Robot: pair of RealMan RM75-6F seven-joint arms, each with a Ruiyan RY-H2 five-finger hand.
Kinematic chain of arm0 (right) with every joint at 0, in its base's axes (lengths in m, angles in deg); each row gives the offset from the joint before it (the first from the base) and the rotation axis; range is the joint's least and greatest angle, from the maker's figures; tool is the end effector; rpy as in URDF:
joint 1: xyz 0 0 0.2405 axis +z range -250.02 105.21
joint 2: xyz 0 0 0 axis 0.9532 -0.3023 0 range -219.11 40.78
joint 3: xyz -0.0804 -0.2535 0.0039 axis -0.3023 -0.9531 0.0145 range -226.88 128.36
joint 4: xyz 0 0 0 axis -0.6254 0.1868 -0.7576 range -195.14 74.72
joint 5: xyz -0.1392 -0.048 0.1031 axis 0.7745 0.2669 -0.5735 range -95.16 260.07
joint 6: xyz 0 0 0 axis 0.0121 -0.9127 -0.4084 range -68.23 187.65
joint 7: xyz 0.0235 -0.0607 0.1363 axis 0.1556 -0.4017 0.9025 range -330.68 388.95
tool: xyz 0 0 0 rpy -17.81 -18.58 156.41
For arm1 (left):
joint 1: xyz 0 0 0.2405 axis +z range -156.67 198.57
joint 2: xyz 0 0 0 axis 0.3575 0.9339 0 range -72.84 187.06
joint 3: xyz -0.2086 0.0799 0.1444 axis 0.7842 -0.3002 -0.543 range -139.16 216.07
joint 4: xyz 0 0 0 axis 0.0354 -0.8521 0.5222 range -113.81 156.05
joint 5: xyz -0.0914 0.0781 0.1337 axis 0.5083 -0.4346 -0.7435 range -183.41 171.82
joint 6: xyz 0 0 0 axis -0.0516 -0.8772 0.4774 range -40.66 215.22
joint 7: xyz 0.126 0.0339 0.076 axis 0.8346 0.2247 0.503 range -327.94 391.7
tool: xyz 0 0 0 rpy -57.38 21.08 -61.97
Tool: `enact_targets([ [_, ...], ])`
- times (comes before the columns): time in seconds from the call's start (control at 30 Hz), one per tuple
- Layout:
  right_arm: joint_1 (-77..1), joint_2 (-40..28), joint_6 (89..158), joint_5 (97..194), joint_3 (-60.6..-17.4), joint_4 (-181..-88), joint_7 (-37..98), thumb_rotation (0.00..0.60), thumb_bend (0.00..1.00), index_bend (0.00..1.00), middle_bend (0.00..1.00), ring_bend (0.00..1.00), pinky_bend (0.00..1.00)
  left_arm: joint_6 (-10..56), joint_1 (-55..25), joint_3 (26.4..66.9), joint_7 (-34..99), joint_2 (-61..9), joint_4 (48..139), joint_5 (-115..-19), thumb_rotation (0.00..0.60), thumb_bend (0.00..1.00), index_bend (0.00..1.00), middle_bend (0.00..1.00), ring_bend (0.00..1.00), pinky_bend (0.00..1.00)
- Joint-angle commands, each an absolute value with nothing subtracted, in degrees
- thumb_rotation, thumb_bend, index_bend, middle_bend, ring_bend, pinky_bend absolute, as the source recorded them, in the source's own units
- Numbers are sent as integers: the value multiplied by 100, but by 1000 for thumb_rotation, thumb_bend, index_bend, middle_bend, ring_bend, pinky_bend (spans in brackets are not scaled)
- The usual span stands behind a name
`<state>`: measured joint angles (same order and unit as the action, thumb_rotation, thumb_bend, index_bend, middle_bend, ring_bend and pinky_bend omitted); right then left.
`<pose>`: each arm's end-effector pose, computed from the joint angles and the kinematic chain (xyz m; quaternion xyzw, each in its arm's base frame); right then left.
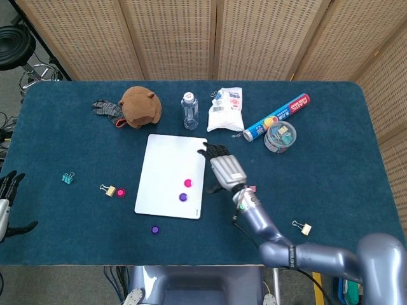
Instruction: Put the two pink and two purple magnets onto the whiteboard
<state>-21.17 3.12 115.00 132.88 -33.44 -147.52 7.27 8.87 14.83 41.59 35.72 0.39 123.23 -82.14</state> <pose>-0.0905 -0.3738 0.0007 0.7077 -0.4307 0.4118 0.3796 -0.3080 0.1891 0.2099 -0.5769 -0.4439 -0.3286 0.6017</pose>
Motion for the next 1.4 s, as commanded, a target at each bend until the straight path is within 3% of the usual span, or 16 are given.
enact_targets([
  [0.03,-2756,-471,12026,14006,-3813,-15293,973,600,130,107,0,0,0,869,1485,4133,3572,32,12335,-8285,600,85,0,0,0,0],
  [0.27,-3634,-1539,12446,14815,-4509,-15418,1609,600,130,106,0,0,0,1042,1389,4051,3535,-2,12385,-8470,600,91,0,0,0,0],
  [0.5,-4423,-2166,12931,15420,-4993,-15322,2395,600,130,106,0,0,0,1307,1174,4006,3687,-94,12413,-8672,600,94,0,0,0,0],
  [0.67,-5277,-2564,13649,15991,-5473,-15229,3224,600,131,114,0,0,0,1691,875,4088,4178,-193,12625,-8473,600,93,0,0,0,0],
  [0.9,-5755,-2675,14198,16439,-5577,-15138,3757,600,130,154,0,0,0,2141,501,4253,4445,-215,12772,-8164,600,93,0,0,0,0],
  [1.07,-6141,-2705,14747,16688,-5519,-15145,4046,600,131,157,0,0,0,2808,-79,4380,4803,-441,12525,-8032,600,98,2,0,0,0],
  [1.23,-6217,-2763,14806,16873,-5433,-15144,4176,600,130,161,0,0,0,3232,-415,4362,4858,-695,12241,-7979,600,219,101,0,0,0],
  [1.4,-6281,-2808,14800,16984,-5364,-15139,4340,600,130,168,0,0,0,3489,-658,4319,4679,-966,11872,-8133,600,262,166,0,0,0],
])
